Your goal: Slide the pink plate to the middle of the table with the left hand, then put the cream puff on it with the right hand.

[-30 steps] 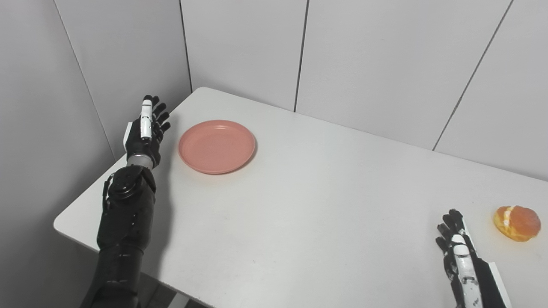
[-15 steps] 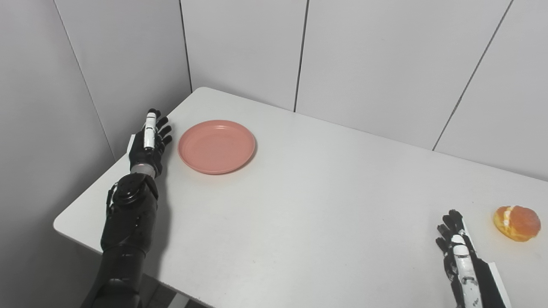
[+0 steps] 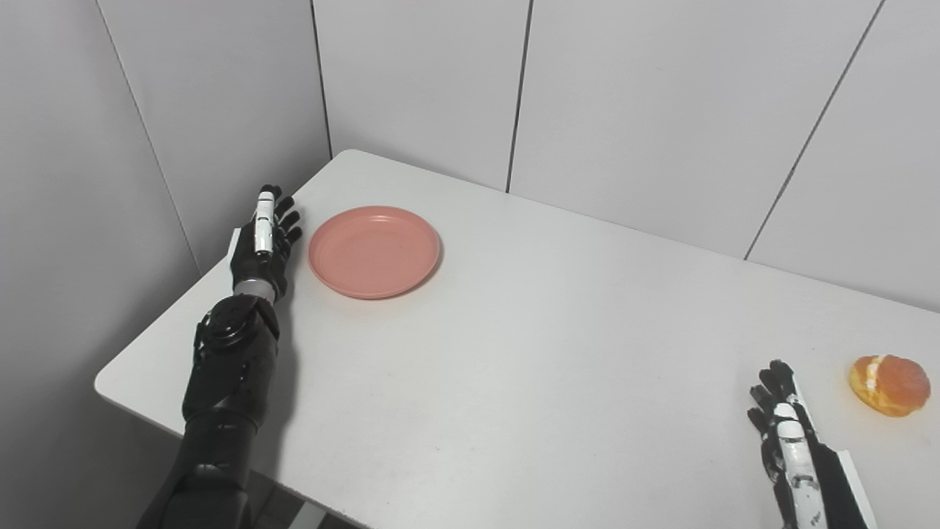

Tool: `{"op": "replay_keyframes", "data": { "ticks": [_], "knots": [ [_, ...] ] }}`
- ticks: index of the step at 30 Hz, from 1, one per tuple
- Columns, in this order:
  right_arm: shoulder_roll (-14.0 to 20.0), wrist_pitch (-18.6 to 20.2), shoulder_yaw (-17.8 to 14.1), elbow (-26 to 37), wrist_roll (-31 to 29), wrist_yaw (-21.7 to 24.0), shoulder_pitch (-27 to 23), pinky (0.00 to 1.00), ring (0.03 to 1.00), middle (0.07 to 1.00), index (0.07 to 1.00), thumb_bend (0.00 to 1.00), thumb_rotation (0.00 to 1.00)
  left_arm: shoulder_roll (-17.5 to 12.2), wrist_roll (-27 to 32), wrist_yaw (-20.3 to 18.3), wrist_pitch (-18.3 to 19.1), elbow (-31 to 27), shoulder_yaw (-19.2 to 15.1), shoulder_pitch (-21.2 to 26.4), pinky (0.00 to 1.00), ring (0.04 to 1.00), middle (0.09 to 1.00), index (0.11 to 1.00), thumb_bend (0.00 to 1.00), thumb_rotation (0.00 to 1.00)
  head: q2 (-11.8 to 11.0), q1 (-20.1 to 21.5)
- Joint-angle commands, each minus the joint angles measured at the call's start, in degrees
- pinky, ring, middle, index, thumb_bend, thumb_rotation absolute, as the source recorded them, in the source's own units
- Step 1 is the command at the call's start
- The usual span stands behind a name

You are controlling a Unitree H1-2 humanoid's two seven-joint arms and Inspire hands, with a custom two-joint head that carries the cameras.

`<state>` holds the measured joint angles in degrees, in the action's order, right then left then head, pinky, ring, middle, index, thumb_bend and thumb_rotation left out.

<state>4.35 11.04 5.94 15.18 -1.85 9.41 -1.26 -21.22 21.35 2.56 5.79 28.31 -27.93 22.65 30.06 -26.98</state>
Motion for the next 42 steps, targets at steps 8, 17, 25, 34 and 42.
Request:
{"op": "replay_keyframes", "data": {
  "ticks": [8,17,25,34,42],
  "knots": [
    [-0.1,-0.58,-0.2,1.17,-0.28,-0.04,-1.21,1.0,1.0,1.0,1.0,0.01,1.0,-0.97,-1.06,-1.89,-1.82,2.63,3.45,3.4,0.92,0.922,0.924,0.909,0.39,0.99,0.24,0.08],
    [0.19,0.05,0.06,1.67,0.17,0.08,-1.22,1.0,1.0,1.0,1.0,0.03,1.0,0.57,0.35,-2.97,0.0,0.77,5.58,3.35,0.91,0.917,0.917,0.887,0.39,1.0,0.67,0.53],
    [-0.08,0.16,0.14,1.6,0.52,-0.29,-1.32,1.0,1.0,1.0,1.0,0.04,1.0,2.76,0.85,-2.72,3.27,-3.55,6.49,2.64,0.91,0.914,0.917,0.889,0.41,0.99,1.0,0.97],
    [-0.37,1.14,0.21,2.07,0.98,-0.49,-1.24,1.0,1.0,1.0,1.0,0.03,1.0,4.43,0.31,-3.36,4.64,-5.08,8.35,1.99,0.92,0.916,0.909,0.883,0.4,1.0,1.63,1.7],
    [-0.39,0.12,0.07,1.24,0.89,-0.41,-1.31,1.0,1.0,1.0,1.0,0.05,1.0,6.38,0.53,-4.19,5.25,-4.93,9.38,1.85,0.92,0.913,0.904,0.882,0.39,1.0,2.0,2.07]
  ]
}}
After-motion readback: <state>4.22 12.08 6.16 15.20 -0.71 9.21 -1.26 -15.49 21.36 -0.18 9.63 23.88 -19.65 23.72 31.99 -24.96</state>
